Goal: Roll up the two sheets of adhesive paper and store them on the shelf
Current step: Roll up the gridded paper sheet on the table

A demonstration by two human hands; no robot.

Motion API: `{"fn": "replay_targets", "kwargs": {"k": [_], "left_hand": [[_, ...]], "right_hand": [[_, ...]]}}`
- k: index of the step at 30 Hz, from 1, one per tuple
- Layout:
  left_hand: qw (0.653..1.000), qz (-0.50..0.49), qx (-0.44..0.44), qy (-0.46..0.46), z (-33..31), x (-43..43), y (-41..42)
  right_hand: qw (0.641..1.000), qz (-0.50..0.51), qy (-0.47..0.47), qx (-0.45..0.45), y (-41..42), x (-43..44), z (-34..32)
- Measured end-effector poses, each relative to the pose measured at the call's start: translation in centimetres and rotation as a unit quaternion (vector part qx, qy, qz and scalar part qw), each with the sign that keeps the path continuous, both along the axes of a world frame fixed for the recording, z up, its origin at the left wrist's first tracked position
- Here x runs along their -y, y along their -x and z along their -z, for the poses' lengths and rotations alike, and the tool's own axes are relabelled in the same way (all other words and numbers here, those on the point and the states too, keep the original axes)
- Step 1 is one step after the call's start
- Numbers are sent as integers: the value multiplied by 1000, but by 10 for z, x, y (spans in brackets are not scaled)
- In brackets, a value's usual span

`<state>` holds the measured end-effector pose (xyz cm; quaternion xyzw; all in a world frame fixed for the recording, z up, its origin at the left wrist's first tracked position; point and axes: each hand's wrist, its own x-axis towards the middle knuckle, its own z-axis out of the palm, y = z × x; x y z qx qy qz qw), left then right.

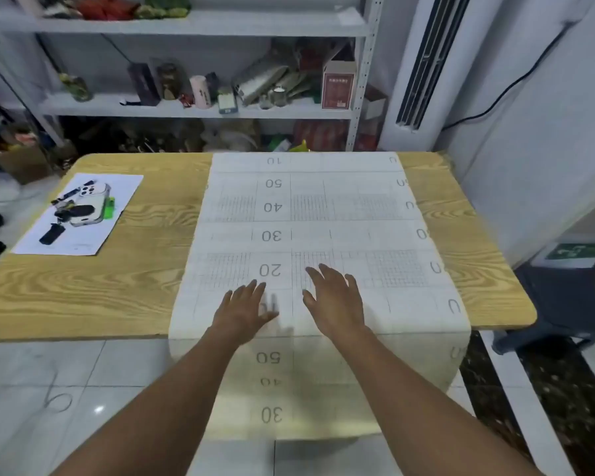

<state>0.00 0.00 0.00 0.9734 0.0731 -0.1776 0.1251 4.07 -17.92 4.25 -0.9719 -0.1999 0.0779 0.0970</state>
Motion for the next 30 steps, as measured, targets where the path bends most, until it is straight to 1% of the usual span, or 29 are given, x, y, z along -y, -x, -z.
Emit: {"fn": "replay_targets", "kwargs": {"k": [4,10,12,16,18,20,23,27,30], "left_hand": [[999,-13,-39,-14,21,1,-6],[999,4,-49,-13,37,-1,-19],[999,-4,-40,-10,40,0,-21],[999,-9,-25,-20,48,-1,-29],[999,-11,-16,-27,50,-1,-34],[999,-17,-10,-28,51,-1,-39],[999,-21,-11,-39,51,1,-47],[999,-36,-3,-29,54,6,-51],[999,-37,6,-35,57,5,-49]], "right_hand": [[999,-3,18,-36,-15,9,23],[997,-12,45,-57,-33,20,52],[997,-10,48,-60,-35,24,61],[997,-9,54,-48,-39,28,75],[998,-14,58,-25,-41,25,76],[998,-2,58,-23,-40,22,75],[999,13,40,-27,-40,25,77],[1000,20,17,-14,-41,34,80],[999,46,4,-8,-46,46,86]]}}
